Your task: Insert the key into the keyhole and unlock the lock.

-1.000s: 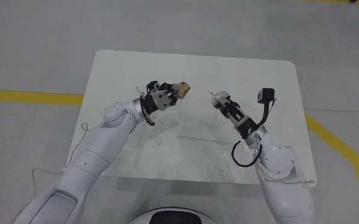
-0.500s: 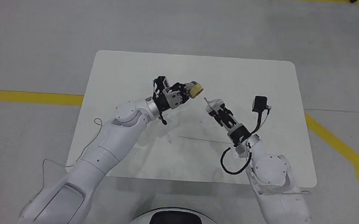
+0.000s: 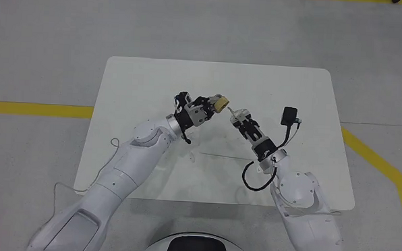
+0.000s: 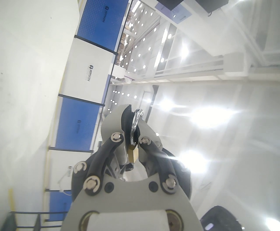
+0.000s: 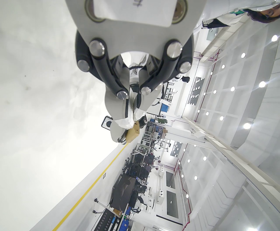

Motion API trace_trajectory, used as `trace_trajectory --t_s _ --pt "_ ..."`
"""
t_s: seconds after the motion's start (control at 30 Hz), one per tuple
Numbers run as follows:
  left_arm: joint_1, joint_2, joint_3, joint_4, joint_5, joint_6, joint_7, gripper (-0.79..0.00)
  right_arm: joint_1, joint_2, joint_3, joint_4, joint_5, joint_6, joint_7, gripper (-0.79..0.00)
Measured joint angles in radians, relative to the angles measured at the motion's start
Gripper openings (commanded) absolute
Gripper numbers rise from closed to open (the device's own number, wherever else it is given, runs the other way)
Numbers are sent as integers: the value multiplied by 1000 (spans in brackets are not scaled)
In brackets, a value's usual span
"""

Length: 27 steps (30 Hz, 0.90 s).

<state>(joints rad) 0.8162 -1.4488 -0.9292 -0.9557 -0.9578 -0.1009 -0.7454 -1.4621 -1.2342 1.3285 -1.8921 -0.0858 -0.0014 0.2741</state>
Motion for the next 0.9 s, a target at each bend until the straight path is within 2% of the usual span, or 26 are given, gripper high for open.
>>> trace_trajectory --t_s 0.3,0.4,0.53,0.6,0.7,0.9 --pt "1 0 1 0 9 -2 1 -785 0 0 0 0 -1 0 1 -785" --pt "48 3 -9 -13 19 23 27 -785 0 0 0 0 -1 0 1 -785" --pt "96 3 -30 -46 -70 74 39 -785 -9 -2 10 -28 54 26 7 -785" --pt "107 1 -37 -66 -97 109 49 -785 -19 -1 46 -83 139 103 23 -785" --pt "113 1 -40 -97 -124 186 52 -785 -41 7 111 -186 182 261 62 -785" --pt "60 0 -28 -117 -93 388 141 -785 -53 30 220 -343 92 636 168 -785"
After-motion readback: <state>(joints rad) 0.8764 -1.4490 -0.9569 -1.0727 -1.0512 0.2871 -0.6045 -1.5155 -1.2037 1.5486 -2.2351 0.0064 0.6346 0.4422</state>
